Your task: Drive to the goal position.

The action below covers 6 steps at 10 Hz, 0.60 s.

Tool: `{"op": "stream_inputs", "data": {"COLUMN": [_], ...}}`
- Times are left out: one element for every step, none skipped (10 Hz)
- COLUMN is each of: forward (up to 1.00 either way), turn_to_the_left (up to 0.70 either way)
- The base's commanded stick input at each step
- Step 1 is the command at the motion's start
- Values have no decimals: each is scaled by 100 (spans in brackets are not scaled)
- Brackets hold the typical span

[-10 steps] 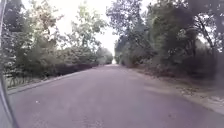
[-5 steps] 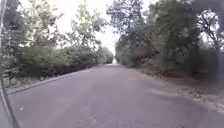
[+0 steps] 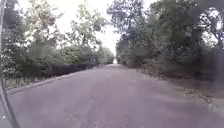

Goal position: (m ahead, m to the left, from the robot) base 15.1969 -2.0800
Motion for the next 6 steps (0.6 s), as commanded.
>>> {"op": "stream_inputs", "data": {"forward": [70, 70, 70, 70, 70, 70], "turn_to_the_left": [0, 0, 0, 0, 0, 0]}}
